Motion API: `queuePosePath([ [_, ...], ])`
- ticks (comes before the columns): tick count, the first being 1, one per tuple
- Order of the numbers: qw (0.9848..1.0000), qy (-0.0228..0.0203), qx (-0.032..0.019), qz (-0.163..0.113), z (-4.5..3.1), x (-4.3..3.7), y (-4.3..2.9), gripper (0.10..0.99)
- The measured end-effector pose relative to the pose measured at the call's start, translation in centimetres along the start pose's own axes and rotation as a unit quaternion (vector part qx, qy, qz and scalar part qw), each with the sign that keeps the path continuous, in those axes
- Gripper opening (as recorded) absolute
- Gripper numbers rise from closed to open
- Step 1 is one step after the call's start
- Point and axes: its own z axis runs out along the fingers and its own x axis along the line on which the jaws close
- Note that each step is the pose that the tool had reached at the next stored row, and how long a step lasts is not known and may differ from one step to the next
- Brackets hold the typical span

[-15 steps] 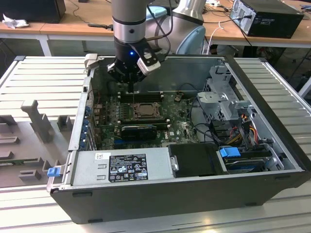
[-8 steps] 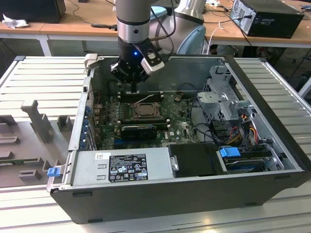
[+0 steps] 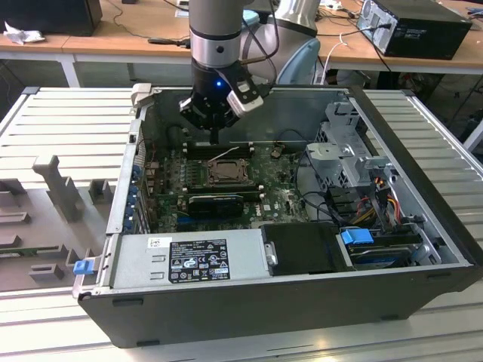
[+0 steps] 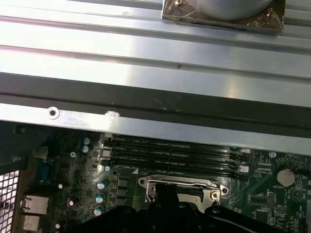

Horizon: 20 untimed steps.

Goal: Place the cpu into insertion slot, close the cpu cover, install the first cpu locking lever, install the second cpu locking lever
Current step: 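Install the first cpu locking lever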

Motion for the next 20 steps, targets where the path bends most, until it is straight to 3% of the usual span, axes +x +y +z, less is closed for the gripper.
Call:
queuePosePath([
  [1,1.0000,0.0000,-0.0001,0.000,0.20,-0.59,-0.08,0.106],
  [2,1.0000,-0.0005,-0.0053,0.001,0.23,-0.66,-0.10,0.106],
  [4,0.9994,-0.0038,-0.0326,0.005,0.35,-0.81,-0.12,0.106],
  [12,0.9994,-0.0043,-0.0336,0.009,1.93,-1.75,-0.36,0.106],
  [14,0.9994,-0.0044,-0.0336,0.009,2.61,-1.96,-0.43,0.106],
  [20,0.9994,-0.0043,-0.0333,0.009,3.16,-2.25,-0.51,0.106],
])
